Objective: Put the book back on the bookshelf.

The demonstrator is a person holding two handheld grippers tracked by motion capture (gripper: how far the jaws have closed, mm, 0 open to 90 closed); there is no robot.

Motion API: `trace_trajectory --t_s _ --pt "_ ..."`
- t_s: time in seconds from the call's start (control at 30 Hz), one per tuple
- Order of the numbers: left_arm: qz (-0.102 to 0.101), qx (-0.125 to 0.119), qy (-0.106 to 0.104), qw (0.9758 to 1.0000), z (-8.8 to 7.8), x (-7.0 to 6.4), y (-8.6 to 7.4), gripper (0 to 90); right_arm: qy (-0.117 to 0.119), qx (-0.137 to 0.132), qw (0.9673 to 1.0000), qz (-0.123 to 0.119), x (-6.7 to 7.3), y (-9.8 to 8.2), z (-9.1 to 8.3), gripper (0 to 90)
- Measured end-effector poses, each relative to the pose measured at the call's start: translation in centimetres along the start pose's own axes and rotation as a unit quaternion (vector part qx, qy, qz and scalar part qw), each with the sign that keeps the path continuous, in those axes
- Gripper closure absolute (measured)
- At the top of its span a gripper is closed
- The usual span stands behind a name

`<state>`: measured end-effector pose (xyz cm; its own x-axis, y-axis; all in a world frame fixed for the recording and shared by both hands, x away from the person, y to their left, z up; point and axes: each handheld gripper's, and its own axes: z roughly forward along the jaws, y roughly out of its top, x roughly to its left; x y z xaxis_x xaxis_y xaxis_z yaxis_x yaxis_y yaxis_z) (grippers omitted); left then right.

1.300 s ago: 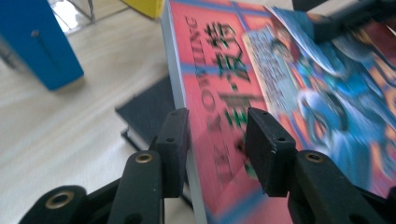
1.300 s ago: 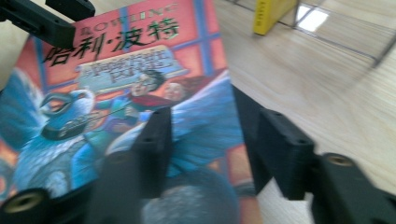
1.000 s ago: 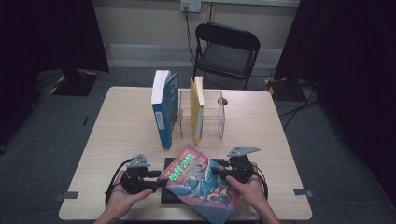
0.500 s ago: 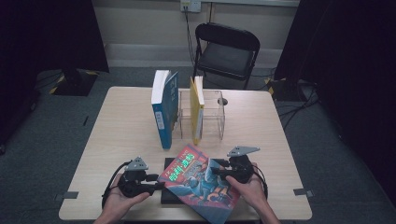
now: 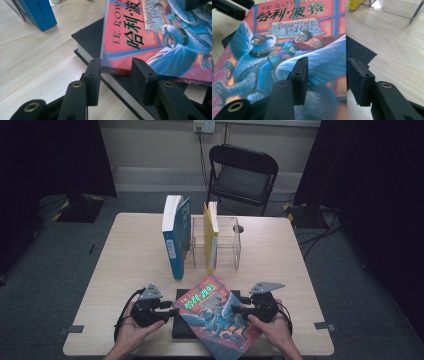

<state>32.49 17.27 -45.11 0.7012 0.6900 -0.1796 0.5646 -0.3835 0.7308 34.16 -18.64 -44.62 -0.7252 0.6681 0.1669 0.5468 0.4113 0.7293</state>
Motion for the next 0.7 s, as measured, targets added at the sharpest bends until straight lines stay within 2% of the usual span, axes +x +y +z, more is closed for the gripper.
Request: trace_trajectory --t_s 0.1,0.17,0.23,0.4,0.47,0.5,0.53,0.6,0.7 --pt "0.001 -0.007 0.007 0.9999 0.3 0.0 0.2 61.1 -0.002 0.001 1.0 0.001 0.2 -0.3 -0.3 53.8" --pt "-0.013 -0.011 -0.002 0.9999 0.6 0.4 0.3 62.3 -0.001 -0.004 1.0 0.004 0.2 -0.6 -0.5 53.6" --pt "-0.019 -0.013 -0.006 0.9997 0.8 0.8 0.4 62.3 -0.002 -0.013 0.9999 0.01 0.3 -1.1 -0.7 53.5" --pt "-0.016 -0.011 -0.004 0.9998 1.3 1.3 1.1 62.0 0.0 -0.025 0.9994 0.024 0.4 -1.7 -0.9 53.1" --pt "-0.007 -0.016 0.011 0.9998 1.6 1.4 1.3 57.0 -0.002 -0.026 0.9993 0.027 0.5 -1.9 -1.0 52.9" --pt "-0.01 -0.022 0.012 0.9996 1.8 1.5 1.3 56.5 -0.004 -0.028 0.9993 0.026 0.6 -2.0 -1.0 52.7" --pt "-0.009 -0.026 0.015 0.9995 1.9 1.5 1.4 57.4 -0.008 -0.028 0.9993 0.023 0.7 -2.0 -1.1 52.6" --pt "0.001 -0.02 0.021 0.9996 2.3 1.5 1.6 59.8 -0.015 -0.031 0.9992 0.019 1.1 -2.2 -1.3 52.5" --pt "-0.006 -0.02 0.029 0.9993 2.7 1.5 1.9 60.6 -0.017 -0.032 0.9991 0.021 1.3 -2.5 -1.5 52.2"
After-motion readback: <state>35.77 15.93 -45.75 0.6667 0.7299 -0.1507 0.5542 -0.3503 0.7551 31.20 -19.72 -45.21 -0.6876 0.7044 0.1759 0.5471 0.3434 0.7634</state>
